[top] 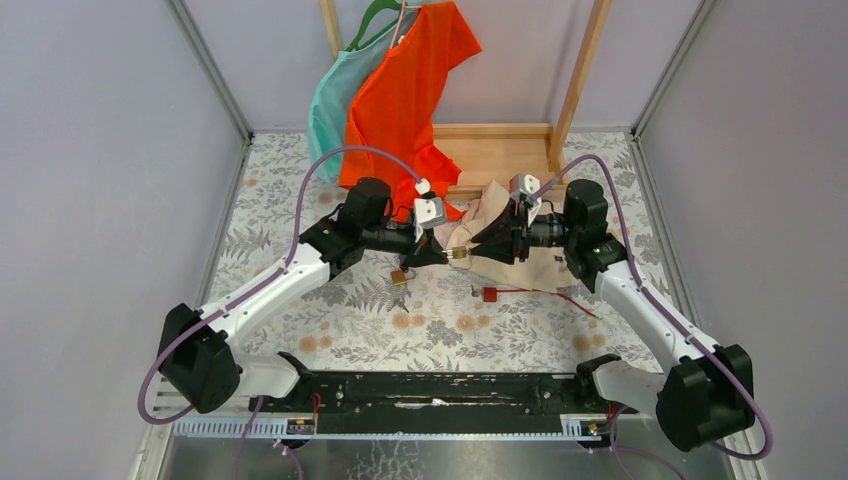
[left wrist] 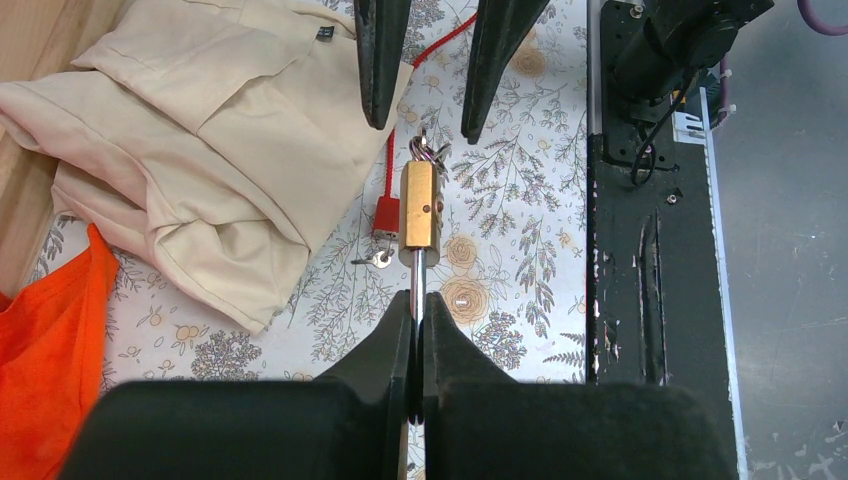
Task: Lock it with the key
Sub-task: Lock the lock.
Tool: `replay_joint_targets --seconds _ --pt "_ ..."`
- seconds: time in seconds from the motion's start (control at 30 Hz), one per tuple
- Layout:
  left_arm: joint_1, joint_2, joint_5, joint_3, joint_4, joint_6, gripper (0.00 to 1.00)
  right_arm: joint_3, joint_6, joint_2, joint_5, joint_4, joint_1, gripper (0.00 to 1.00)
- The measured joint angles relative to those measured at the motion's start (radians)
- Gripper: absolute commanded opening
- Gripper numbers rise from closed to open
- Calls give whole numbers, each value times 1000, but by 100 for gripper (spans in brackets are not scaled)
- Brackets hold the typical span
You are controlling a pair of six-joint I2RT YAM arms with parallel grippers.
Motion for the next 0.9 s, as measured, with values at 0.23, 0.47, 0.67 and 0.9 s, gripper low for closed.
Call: replay_joint_targets --seconds 0.23,0.47,0.67,0.9 --pt "0 0 0 0 0 0 0 0 0 26 -1 4 2 37" --pt "0 0 0 0 0 0 0 0 -13 48 -11 -8 8 29" --pt "0 0 -2 0 -2 0 0 0 -29 53 -35 -15 12 9" --pt "-2 0 -13 0 -27 15 0 1 -108 54 -45 -69 13 0"
